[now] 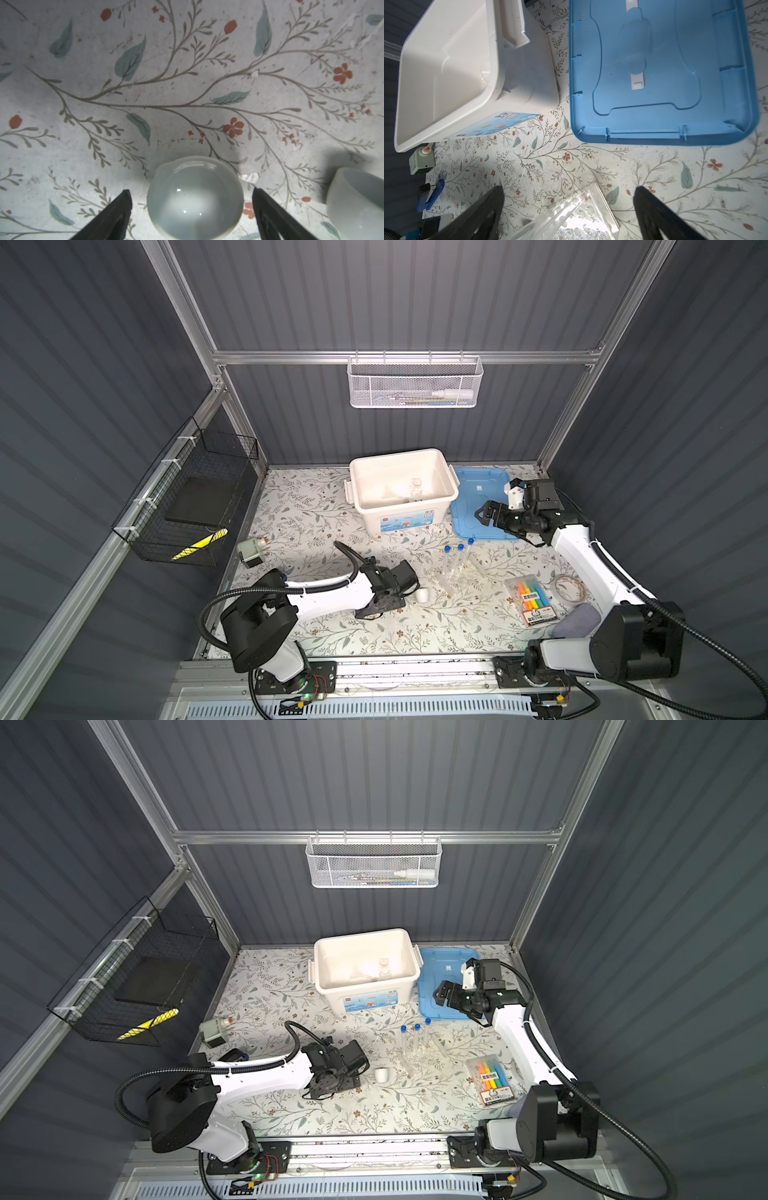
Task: Organize the chemistry lab equipment
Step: 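Lower the left gripper and close it on the white round dish, then lift the white dish with the left gripper and carry it over the box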
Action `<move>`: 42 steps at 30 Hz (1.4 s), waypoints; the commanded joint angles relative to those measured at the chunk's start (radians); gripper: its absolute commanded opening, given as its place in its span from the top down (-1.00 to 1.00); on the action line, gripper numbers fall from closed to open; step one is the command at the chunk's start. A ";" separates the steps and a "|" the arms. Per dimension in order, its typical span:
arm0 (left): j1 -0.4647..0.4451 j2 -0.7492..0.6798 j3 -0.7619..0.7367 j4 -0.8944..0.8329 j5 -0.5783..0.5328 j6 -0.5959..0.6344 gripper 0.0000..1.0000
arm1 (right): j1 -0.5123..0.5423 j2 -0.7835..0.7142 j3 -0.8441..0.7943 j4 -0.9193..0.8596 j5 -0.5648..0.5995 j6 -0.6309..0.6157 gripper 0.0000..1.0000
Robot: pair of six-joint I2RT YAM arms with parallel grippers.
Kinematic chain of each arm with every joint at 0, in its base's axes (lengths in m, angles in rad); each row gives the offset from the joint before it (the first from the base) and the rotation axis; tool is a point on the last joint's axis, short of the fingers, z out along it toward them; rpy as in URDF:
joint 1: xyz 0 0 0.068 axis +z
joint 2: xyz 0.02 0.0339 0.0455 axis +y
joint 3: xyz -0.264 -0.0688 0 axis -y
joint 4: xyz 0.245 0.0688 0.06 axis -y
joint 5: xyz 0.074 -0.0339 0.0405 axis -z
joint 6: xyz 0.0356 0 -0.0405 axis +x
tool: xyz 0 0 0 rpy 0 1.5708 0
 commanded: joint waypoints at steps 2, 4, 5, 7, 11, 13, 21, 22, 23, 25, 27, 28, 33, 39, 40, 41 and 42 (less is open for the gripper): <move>-0.003 0.013 -0.015 0.011 0.005 -0.020 -0.79 | -0.008 -0.023 -0.006 -0.012 -0.005 -0.017 -0.98; -0.005 0.012 -0.017 0.011 -0.001 -0.021 -0.78 | -0.007 -0.025 -0.007 -0.013 -0.004 -0.017 -0.98; -0.003 0.012 -0.018 0.010 -0.005 -0.020 -0.77 | -0.008 -0.025 -0.009 -0.013 -0.004 -0.017 -0.98; -0.004 0.012 -0.017 0.011 -0.007 -0.016 -0.75 | -0.008 -0.027 -0.009 -0.014 -0.005 -0.017 -0.98; -0.003 0.019 -0.019 0.024 -0.008 -0.017 -0.69 | -0.009 -0.028 -0.008 -0.015 -0.004 -0.018 -0.98; -0.003 0.023 -0.021 0.029 -0.005 -0.015 -0.66 | -0.009 -0.028 -0.008 -0.015 -0.002 -0.017 -0.98; -0.003 0.013 -0.040 0.044 -0.006 -0.019 -0.58 | -0.010 -0.033 -0.011 -0.018 -0.001 -0.017 -0.98; -0.004 0.013 -0.043 0.046 -0.007 -0.018 -0.57 | -0.010 -0.033 -0.011 -0.018 0.000 -0.017 -0.98; -0.004 0.013 -0.042 0.045 -0.007 -0.019 -0.56 | -0.010 -0.034 -0.012 -0.017 0.001 -0.017 -0.98; -0.003 0.007 -0.043 0.047 -0.013 -0.018 -0.50 | -0.010 -0.034 -0.015 -0.018 0.001 -0.018 -0.98; -0.003 0.001 -0.041 0.048 -0.019 -0.019 -0.48 | -0.012 -0.035 -0.017 -0.018 0.002 -0.018 -0.98; -0.003 0.000 -0.041 0.049 -0.022 -0.015 -0.45 | -0.012 -0.036 -0.016 -0.018 0.001 -0.017 -0.98; -0.003 0.004 -0.030 0.048 -0.022 0.002 -0.34 | -0.012 -0.035 -0.016 -0.014 0.001 -0.017 -0.98; -0.003 0.010 0.029 0.001 -0.050 0.030 -0.30 | -0.013 -0.033 -0.015 -0.013 0.001 -0.017 -0.98; -0.004 0.010 0.047 -0.017 -0.060 0.038 -0.30 | -0.014 -0.033 -0.016 -0.011 0.002 -0.017 -0.98; -0.003 0.009 0.061 -0.031 -0.068 0.043 -0.30 | -0.014 -0.033 -0.016 -0.012 0.002 -0.017 -0.98; -0.004 0.007 0.078 -0.046 -0.077 0.050 -0.30 | -0.013 -0.034 -0.016 -0.009 0.002 -0.017 -0.98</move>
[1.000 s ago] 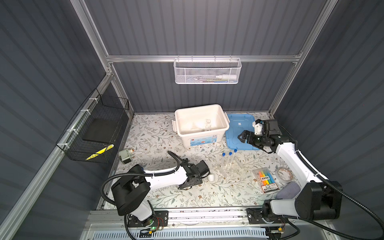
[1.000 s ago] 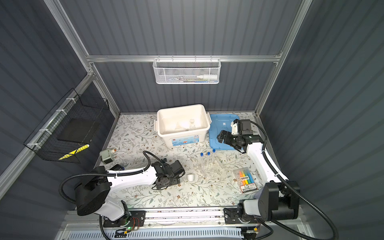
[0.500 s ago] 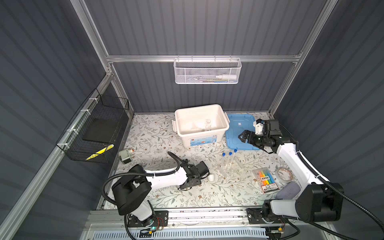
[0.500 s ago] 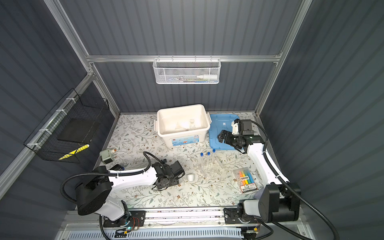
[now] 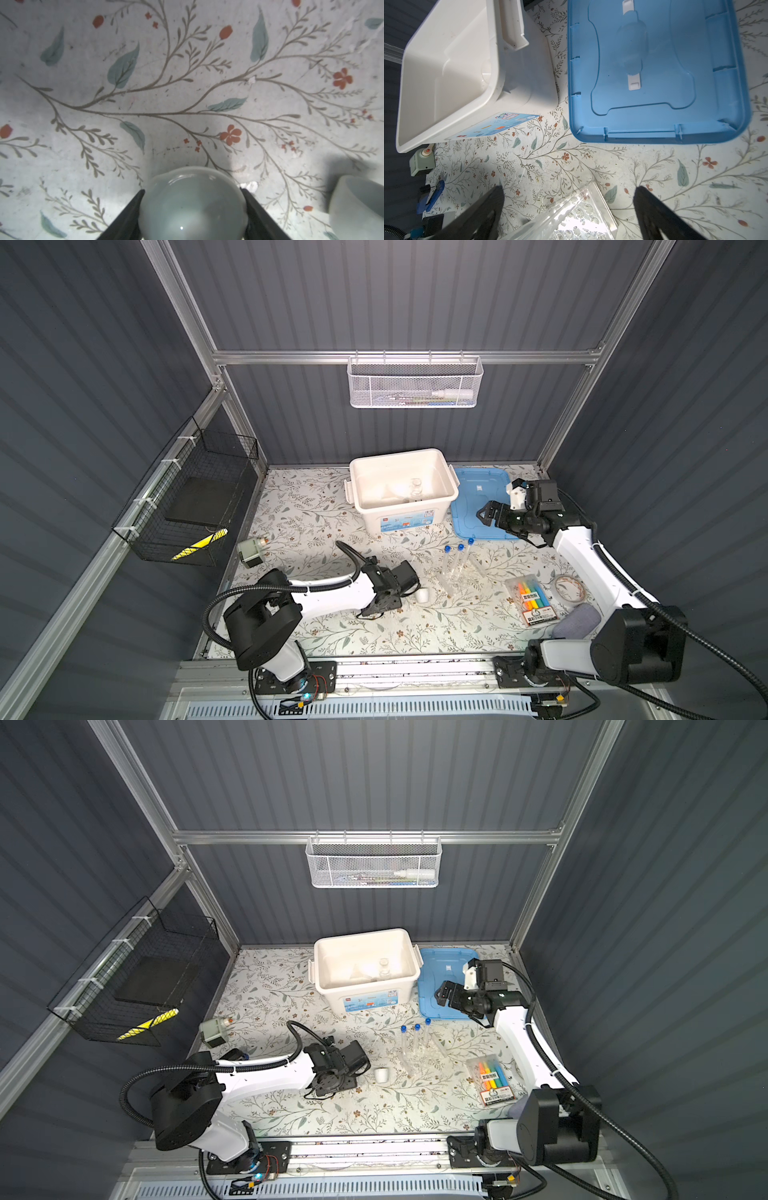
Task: Organize the chemistry lab equipment
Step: 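Lift the white dish with the left gripper and carry it over the box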
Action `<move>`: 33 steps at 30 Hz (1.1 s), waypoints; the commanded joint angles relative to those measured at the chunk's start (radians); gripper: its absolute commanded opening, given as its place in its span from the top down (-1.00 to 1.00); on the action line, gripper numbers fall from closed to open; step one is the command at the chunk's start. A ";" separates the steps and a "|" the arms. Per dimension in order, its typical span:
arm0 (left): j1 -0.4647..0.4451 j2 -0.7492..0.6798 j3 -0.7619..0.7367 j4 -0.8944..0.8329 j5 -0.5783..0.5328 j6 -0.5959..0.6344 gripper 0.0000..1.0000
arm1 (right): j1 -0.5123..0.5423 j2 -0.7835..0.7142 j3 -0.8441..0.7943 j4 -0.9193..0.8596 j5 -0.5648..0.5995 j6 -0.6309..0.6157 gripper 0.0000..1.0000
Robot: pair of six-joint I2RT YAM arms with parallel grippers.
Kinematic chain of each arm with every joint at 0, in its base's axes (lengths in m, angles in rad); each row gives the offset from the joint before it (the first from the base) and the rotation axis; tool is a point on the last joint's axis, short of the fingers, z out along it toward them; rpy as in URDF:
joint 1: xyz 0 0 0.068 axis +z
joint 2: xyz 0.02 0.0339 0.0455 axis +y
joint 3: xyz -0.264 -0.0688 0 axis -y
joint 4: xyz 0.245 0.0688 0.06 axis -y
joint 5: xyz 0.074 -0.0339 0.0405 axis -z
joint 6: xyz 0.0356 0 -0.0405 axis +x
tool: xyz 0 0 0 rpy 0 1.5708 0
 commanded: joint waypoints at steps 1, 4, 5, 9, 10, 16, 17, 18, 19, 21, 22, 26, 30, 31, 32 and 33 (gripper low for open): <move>-0.003 -0.009 0.078 -0.074 -0.059 0.037 -0.30 | -0.006 -0.014 -0.007 -0.006 0.000 -0.017 -0.98; -0.005 -0.016 0.139 -0.111 -0.085 0.061 -0.30 | -0.007 -0.012 -0.006 -0.001 -0.007 -0.013 -0.98; -0.003 -0.016 0.163 -0.127 -0.096 0.071 -0.29 | -0.007 -0.011 -0.004 0.001 -0.009 -0.012 -0.98; 0.001 -0.011 0.301 -0.208 -0.156 0.140 -0.29 | -0.007 -0.008 0.001 0.020 -0.050 -0.008 -0.98; 0.008 -0.009 0.339 -0.226 -0.165 0.163 -0.29 | -0.007 -0.007 0.001 0.026 -0.059 -0.006 -0.98; 0.096 0.001 0.546 -0.259 -0.153 0.321 -0.28 | -0.006 -0.003 0.002 0.082 -0.116 0.006 -0.98; 0.117 0.003 0.573 -0.258 -0.147 0.347 -0.27 | -0.007 -0.001 0.005 0.089 -0.124 0.006 -0.98; 0.140 0.007 0.602 -0.256 -0.137 0.378 -0.26 | -0.007 0.000 0.007 0.092 -0.129 0.008 -0.98; 0.164 0.011 0.631 -0.249 -0.128 0.411 -0.25 | -0.007 0.004 0.012 0.097 -0.136 0.008 -0.98; 0.211 0.025 0.686 -0.237 -0.104 0.472 -0.25 | -0.007 0.010 0.019 0.105 -0.145 0.012 -0.98; 0.237 0.038 0.719 -0.234 -0.089 0.505 -0.25 | -0.006 0.015 0.023 0.110 -0.149 0.016 -0.98; 0.328 0.112 0.842 -0.222 -0.031 0.608 -0.24 | -0.006 0.030 0.031 0.129 -0.148 0.043 -0.98; 0.439 0.239 0.977 -0.207 0.102 0.708 -0.23 | -0.007 0.030 0.030 0.133 -0.145 0.061 -0.98; 0.464 0.282 1.028 -0.217 0.129 0.733 -0.22 | -0.005 0.030 0.029 0.134 -0.145 0.062 -0.98; 0.479 0.322 1.073 -0.229 0.147 0.755 -0.22 | -0.005 0.030 0.028 0.134 -0.145 0.062 -0.98; 0.493 0.369 1.127 -0.248 0.158 0.781 -0.22 | -0.005 0.029 0.027 0.134 -0.142 0.063 -0.98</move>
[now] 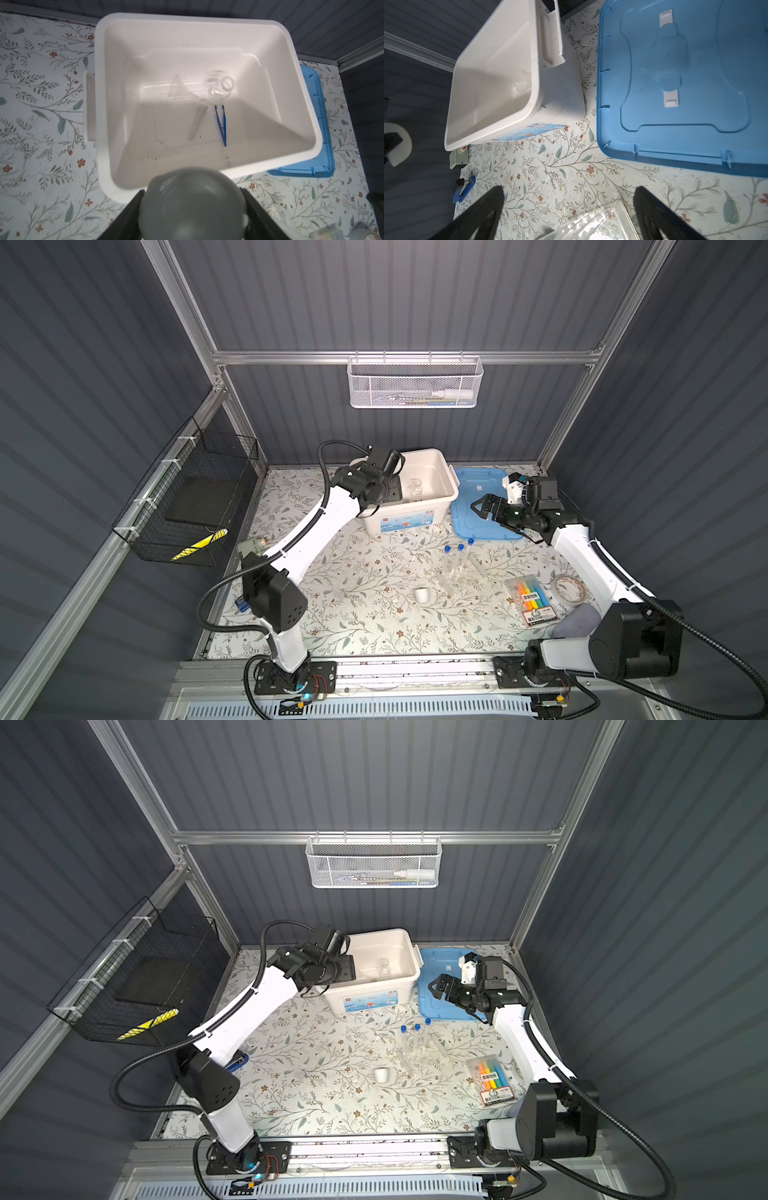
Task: Organize the chemistry lab equipment
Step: 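Lift the white dish with the left gripper and carry it over the box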
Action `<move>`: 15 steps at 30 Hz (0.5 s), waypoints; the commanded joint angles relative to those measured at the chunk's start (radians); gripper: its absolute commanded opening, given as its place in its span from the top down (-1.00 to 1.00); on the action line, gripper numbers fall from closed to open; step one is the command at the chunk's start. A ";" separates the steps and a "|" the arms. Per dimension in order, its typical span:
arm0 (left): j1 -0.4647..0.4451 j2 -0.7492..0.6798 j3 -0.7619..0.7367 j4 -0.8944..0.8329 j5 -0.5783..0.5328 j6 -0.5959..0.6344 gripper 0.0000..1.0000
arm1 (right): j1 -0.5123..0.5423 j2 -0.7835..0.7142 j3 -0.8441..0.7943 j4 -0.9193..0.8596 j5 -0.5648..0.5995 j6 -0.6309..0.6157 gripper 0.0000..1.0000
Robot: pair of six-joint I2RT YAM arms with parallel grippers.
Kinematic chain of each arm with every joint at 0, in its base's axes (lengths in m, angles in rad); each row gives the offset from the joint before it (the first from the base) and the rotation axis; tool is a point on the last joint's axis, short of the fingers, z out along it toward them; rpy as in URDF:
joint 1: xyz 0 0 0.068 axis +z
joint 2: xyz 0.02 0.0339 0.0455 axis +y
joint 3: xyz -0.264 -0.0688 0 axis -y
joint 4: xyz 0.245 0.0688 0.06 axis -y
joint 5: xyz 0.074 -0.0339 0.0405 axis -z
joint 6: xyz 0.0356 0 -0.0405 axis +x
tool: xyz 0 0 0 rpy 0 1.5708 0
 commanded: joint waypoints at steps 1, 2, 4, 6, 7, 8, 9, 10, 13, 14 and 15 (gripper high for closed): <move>0.046 0.130 0.154 -0.058 0.107 0.151 -0.22 | -0.005 0.002 0.022 0.015 -0.007 0.015 -0.98; 0.052 0.172 0.203 -0.076 0.114 0.170 -0.22 | -0.005 0.002 0.020 0.015 -0.005 0.017 -0.98; 0.066 0.258 0.289 -0.112 0.136 0.208 -0.23 | -0.004 -0.001 0.017 0.045 -0.001 0.024 -0.98; 0.079 0.323 0.345 -0.130 0.161 0.227 -0.23 | -0.004 -0.004 0.013 0.050 -0.001 0.028 -0.98; 0.086 0.354 0.365 -0.130 0.174 0.230 -0.23 | -0.005 -0.004 0.012 0.052 -0.002 0.030 -0.98; 0.091 0.375 0.373 -0.129 0.184 0.232 -0.23 | -0.004 -0.005 0.011 0.052 0.001 0.030 -0.98; 0.097 0.396 0.382 -0.121 0.191 0.233 -0.22 | -0.004 -0.006 0.011 0.050 0.004 0.032 -0.98; 0.101 0.419 0.392 -0.119 0.189 0.235 -0.22 | -0.003 -0.006 0.011 0.049 0.010 0.033 -0.98; 0.107 0.472 0.406 -0.117 0.196 0.238 -0.22 | -0.003 -0.007 0.012 0.043 0.022 0.036 -0.98; 0.108 0.484 0.406 -0.116 0.198 0.240 -0.22 | -0.003 -0.007 0.012 0.040 0.023 0.036 -0.98; 0.109 0.496 0.404 -0.116 0.200 0.246 -0.22 | -0.003 -0.007 0.014 0.039 0.025 0.036 -0.98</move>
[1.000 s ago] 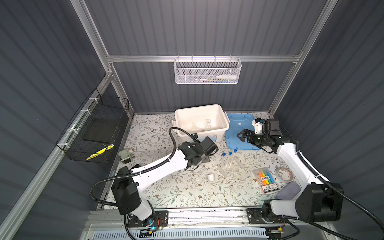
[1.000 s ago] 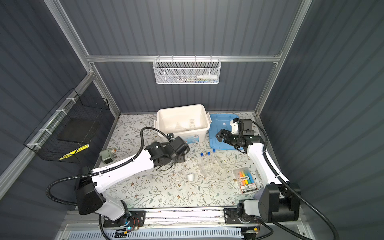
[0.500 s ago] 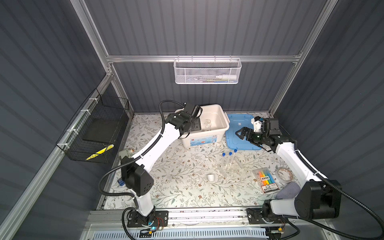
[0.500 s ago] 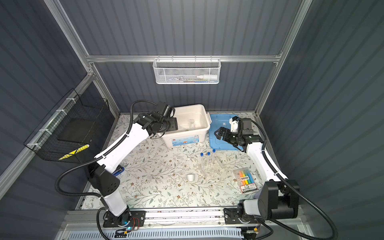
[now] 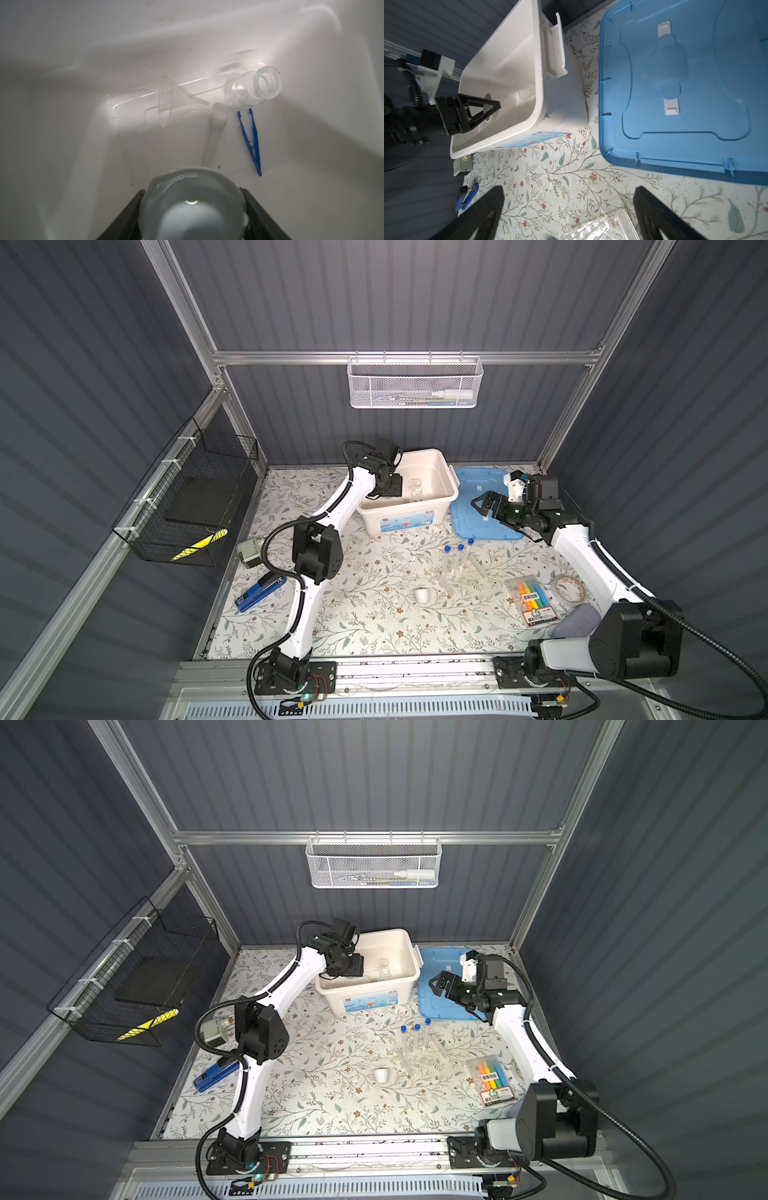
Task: Organize the chemistry lab equipment
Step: 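Lift the white dish with the left gripper and carry it over the box, then lower the white dish into the box and open the left gripper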
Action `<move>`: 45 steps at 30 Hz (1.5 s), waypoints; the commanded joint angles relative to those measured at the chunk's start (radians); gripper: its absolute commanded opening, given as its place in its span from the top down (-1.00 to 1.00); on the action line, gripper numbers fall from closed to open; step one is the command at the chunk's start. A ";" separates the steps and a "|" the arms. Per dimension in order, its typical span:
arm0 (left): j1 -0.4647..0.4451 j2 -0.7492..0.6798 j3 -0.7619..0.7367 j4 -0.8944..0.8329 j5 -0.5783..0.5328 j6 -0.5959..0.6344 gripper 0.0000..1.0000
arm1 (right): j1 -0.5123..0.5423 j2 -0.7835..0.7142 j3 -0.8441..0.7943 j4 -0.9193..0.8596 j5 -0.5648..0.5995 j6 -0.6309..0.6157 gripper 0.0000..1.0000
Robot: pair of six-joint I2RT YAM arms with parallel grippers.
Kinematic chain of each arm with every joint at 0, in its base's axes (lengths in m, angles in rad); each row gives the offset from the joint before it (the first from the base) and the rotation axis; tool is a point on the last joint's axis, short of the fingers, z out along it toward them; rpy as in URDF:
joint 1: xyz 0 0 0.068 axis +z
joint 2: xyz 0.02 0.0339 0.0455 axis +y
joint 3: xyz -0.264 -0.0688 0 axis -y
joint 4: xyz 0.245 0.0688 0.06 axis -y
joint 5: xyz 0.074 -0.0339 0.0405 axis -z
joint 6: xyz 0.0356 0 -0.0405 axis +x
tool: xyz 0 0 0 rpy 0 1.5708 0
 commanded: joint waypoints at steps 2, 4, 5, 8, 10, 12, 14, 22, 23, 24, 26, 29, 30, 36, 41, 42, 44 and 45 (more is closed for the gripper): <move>0.008 0.033 0.038 -0.033 0.040 0.049 -0.22 | -0.003 -0.007 0.016 -0.008 0.019 0.005 -0.98; 0.008 0.047 0.037 -0.036 0.045 0.057 -0.22 | -0.002 -0.004 0.016 -0.011 0.019 0.004 -0.98; 0.008 0.052 0.036 -0.036 0.048 0.057 -0.22 | -0.003 -0.003 0.017 -0.012 0.020 0.004 -0.98; 0.008 0.061 0.024 -0.033 0.051 0.058 -0.22 | -0.004 -0.004 0.016 -0.016 0.022 0.002 -0.98; 0.008 0.064 0.009 -0.029 0.057 0.058 -0.22 | -0.004 -0.004 0.014 -0.016 0.024 0.001 -0.98; 0.008 0.066 -0.007 -0.026 0.065 0.057 -0.23 | -0.004 -0.004 0.014 -0.016 0.026 -0.001 -0.98; 0.009 0.069 -0.024 -0.024 0.074 0.056 -0.23 | -0.003 -0.004 0.012 -0.015 0.024 0.000 -0.98; 0.008 0.051 -0.092 0.008 0.089 0.037 -0.34 | -0.004 -0.013 -0.001 -0.016 0.031 0.000 -0.98; 0.008 0.049 -0.092 0.007 0.092 0.038 -0.38 | -0.004 -0.013 -0.001 -0.016 0.032 0.001 -0.98; 0.008 0.047 -0.091 0.008 0.096 0.039 -0.45 | -0.004 -0.015 -0.001 -0.016 0.031 0.000 -0.98; 0.008 0.042 -0.080 0.003 0.100 0.048 -0.55 | -0.004 -0.015 -0.001 -0.014 0.024 0.002 -0.98; 0.008 0.027 -0.049 -0.013 0.095 0.062 -0.71 | -0.004 -0.015 0.002 -0.008 0.018 0.004 -0.98; 0.008 0.014 -0.048 -0.012 0.086 0.062 -0.78 | -0.005 -0.016 0.002 -0.007 0.016 0.003 -0.98; 0.008 -0.079 -0.061 0.028 0.071 0.051 -0.99 | -0.004 -0.020 0.008 -0.009 0.013 0.001 -0.98; -0.004 -0.194 -0.100 0.098 0.061 0.052 -0.99 | -0.004 -0.045 -0.007 -0.016 0.020 -0.008 -0.98; -0.010 -0.218 -0.110 0.107 0.055 0.057 -0.99 | -0.005 -0.049 -0.009 -0.015 0.021 -0.010 -0.98; -0.026 -0.264 -0.138 0.122 0.040 0.068 -0.99 | -0.005 -0.056 -0.011 -0.015 0.023 -0.015 -0.98; -0.036 -0.290 -0.160 0.130 0.035 0.076 -1.00 | -0.004 -0.058 -0.011 -0.042 0.022 -0.019 -0.98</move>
